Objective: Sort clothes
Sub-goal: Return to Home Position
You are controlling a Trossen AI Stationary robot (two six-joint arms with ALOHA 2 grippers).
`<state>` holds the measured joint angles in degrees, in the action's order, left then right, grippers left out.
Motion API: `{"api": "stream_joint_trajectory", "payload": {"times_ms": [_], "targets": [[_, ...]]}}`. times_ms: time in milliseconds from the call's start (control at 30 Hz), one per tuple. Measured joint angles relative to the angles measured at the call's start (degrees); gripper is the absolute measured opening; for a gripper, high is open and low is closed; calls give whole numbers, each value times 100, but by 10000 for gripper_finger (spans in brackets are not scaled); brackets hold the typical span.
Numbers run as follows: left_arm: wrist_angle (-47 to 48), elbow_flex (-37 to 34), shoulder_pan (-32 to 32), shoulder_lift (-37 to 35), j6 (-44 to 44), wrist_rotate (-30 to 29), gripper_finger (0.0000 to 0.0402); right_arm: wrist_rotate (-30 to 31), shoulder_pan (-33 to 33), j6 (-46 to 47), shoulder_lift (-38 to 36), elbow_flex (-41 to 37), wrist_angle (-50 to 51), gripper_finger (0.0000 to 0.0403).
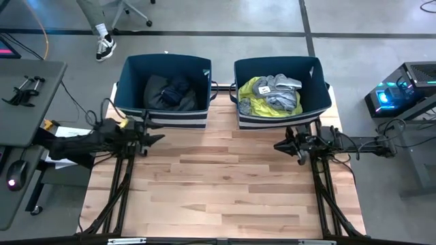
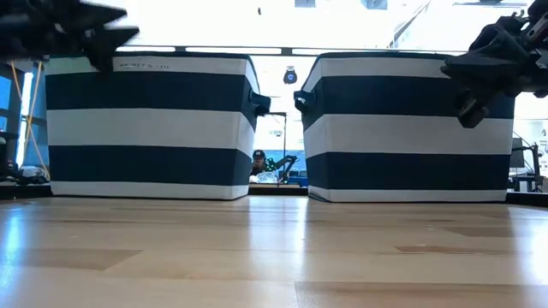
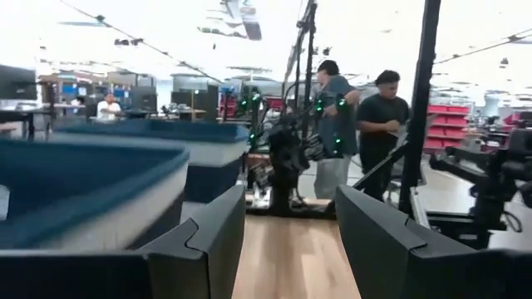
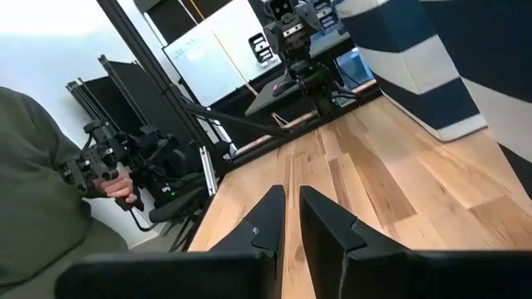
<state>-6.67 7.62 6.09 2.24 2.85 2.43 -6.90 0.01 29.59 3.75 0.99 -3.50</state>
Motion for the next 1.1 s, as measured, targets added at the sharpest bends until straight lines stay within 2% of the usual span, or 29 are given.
{"api": "stream_joint_trajectory", "payload": {"times_ms": [133,300,833,1100], "targets": [[-495,-677,0,-4,330,-35,170,0,0,-1,0,0,165,28],[105,-700,4,-42,258,4,170,2,0,-1,0,0,295,28],[611,-700,2,-38,199,-139,170,28,0,-66,0,0,292,28],[613,-698,2,-38,199,-141,170,443,0,-2625,0,0,361,28]]}}
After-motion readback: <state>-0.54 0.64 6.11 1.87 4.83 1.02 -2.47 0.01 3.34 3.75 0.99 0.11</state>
